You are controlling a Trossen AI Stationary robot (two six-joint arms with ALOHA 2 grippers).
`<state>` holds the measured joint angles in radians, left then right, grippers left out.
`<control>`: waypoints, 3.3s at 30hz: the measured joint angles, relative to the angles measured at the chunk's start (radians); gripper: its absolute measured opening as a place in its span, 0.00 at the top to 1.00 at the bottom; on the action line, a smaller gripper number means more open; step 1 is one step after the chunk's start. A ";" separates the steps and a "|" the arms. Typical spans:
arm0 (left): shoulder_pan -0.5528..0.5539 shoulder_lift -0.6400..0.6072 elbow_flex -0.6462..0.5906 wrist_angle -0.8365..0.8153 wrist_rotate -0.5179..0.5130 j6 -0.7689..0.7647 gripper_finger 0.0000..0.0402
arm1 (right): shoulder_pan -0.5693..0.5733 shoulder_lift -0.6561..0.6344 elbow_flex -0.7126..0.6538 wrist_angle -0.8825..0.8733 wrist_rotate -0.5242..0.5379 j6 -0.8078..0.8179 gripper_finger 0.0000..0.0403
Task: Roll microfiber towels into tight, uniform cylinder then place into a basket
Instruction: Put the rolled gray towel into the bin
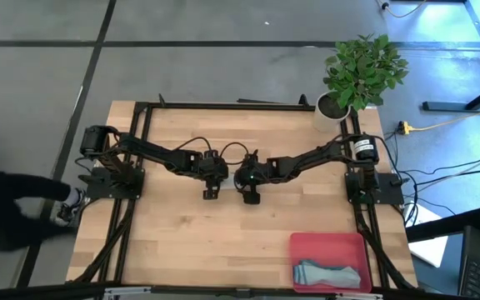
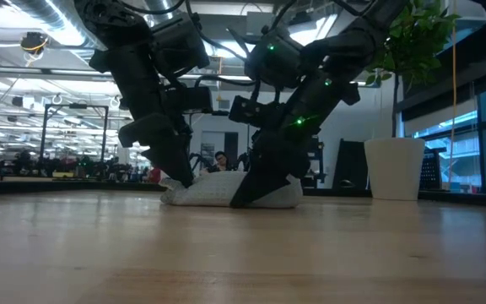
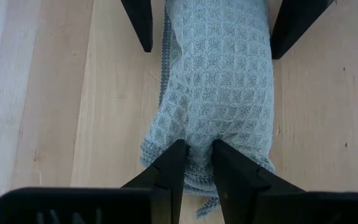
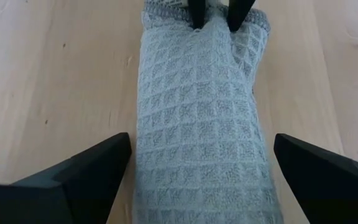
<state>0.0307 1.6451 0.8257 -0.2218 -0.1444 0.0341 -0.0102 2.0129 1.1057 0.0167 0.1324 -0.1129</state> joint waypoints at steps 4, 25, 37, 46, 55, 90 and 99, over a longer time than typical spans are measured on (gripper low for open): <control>0.000 0.000 0.000 0.000 0.000 0.000 0.81 | -0.013 0.001 0.000 0.003 0.009 0.042 0.01; 0.000 0.000 0.000 -0.001 0.000 0.000 0.82 | -0.038 0.007 0.000 -0.041 -0.079 0.180 0.38; 0.000 0.000 0.001 0.000 0.000 0.000 0.82 | -0.037 0.006 -0.001 -0.041 -0.090 0.181 0.82; 0.000 0.000 0.001 0.002 0.000 0.000 0.82 | -0.037 0.006 -0.002 -0.038 -0.094 0.183 0.81; -0.001 0.000 0.001 0.016 0.004 -0.032 0.82 | -0.037 0.006 -0.002 -0.038 -0.098 0.183 0.85; -0.017 -0.387 0.027 -0.322 -0.036 -0.208 0.66 | -0.058 -0.145 0.011 -0.183 -0.065 0.134 0.86; -0.091 -0.481 0.028 -0.342 -0.082 -0.208 0.66 | -0.031 -0.414 0.011 -0.492 0.008 0.167 0.86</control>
<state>-0.0601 1.1638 0.8535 -0.5641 -0.2267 -0.1738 -0.0412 1.5984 1.1164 -0.4751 0.1407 0.0545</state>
